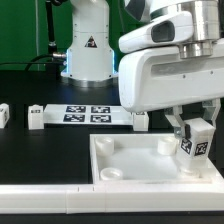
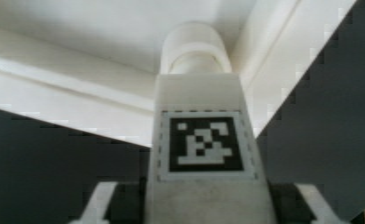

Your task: Assemble square table

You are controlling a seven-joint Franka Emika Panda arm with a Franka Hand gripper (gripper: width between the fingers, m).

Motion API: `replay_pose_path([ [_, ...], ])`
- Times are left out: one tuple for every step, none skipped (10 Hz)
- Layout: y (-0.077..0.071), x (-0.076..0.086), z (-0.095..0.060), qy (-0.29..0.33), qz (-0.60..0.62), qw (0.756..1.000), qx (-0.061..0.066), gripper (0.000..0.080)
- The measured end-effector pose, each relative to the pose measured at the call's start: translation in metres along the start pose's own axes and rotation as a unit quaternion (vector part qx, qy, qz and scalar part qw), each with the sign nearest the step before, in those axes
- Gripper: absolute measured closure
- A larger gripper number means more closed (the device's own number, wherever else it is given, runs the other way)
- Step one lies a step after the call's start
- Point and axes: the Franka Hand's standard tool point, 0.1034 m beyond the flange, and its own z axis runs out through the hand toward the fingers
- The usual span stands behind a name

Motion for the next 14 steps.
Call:
replay_pose_path([
  [0.0, -0.002, 0.003, 0.002, 0.0, 1.0, -0.001, 0.0511],
  [-0.001, -0.003, 0.004, 0.002, 0.0, 1.0, -0.001, 0.0511],
  [0.0, -0.002, 0.005, 0.017, 0.0, 1.0, -0.005, 0.0511],
  [-0.001, -0.003, 0.005, 0.035, -0.001, 0.999, -0.011, 0.0511],
  [-0.001, -0.003, 0.004, 0.035, -0.001, 0.999, -0.011, 0.0511],
  [-0.001, -0.003, 0.005, 0.035, -0.001, 0.999, -0.011, 0.0511],
  [-0.001, -0.003, 0.005, 0.035, -0.001, 0.999, -0.011, 0.0322],
  [-0.001, -0.003, 0.005, 0.035, -0.001, 0.999, -0.011, 0.0209],
  [0.0, -0.003, 0.004, 0.035, -0.001, 0.999, -0.011, 0.0209],
  [0.003, -0.001, 0.001, 0.031, -0.001, 0.999, -0.011, 0.0162],
  [0.005, 0.0, -0.003, 0.032, -0.001, 0.999, -0.012, 0.0153],
  [0.007, 0.002, -0.008, 0.029, -0.001, 1.0, -0.012, 0.0153],
  [0.009, 0.004, -0.017, 0.022, -0.001, 1.0, -0.011, 0.0153],
  [0.011, 0.007, -0.025, 0.018, -0.001, 1.0, -0.011, 0.0151],
])
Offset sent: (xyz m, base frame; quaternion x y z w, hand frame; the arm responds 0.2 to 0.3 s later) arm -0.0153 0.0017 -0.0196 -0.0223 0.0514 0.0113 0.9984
